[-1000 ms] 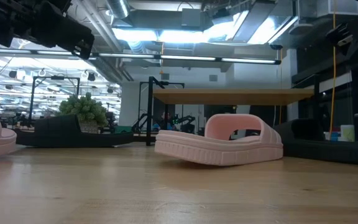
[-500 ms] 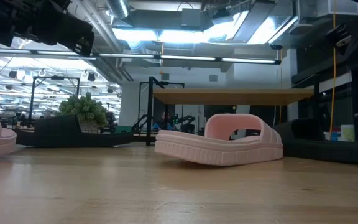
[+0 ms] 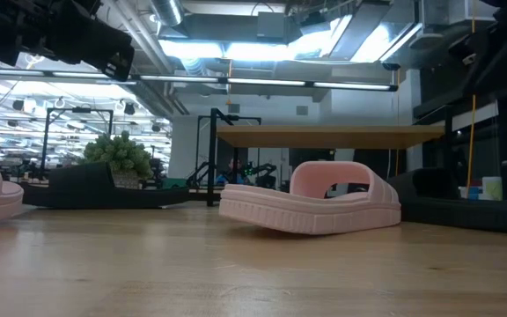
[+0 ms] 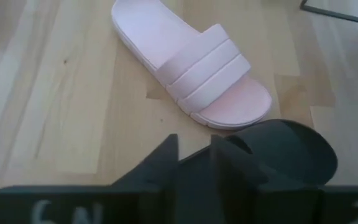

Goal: Pick and place slides into the shelf
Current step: Put the right black slide on the shelf

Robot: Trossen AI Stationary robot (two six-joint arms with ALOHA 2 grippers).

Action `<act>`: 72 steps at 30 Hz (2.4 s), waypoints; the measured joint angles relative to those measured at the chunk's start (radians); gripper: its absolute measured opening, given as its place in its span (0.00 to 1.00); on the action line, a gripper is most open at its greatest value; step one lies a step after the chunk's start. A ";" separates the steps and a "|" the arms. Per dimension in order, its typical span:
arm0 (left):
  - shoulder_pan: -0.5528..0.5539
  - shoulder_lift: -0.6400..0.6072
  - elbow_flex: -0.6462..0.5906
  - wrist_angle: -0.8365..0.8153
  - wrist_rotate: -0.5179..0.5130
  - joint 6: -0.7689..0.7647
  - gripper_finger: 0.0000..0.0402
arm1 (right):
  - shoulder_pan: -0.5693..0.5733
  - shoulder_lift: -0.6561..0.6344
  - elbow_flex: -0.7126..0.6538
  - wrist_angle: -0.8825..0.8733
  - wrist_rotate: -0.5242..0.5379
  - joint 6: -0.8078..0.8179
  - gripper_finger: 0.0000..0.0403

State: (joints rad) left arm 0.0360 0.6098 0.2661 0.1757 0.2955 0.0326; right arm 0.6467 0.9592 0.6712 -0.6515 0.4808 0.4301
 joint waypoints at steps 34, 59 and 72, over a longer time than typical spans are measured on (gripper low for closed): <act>0.000 0.000 0.000 -0.029 0.000 0.003 0.00 | -0.115 0.188 0.000 -0.048 0.041 -0.148 0.40; 0.000 0.000 0.000 -0.032 0.000 0.004 0.00 | -0.201 0.400 0.000 -0.037 0.139 -0.122 0.40; 0.000 0.000 0.000 -0.032 0.000 0.004 0.00 | -0.215 0.400 0.000 -0.034 0.162 -0.122 0.27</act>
State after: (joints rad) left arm 0.0364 0.6098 0.2661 0.1436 0.2955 0.0368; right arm 0.4322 1.3594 0.6708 -0.6853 0.6429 0.3086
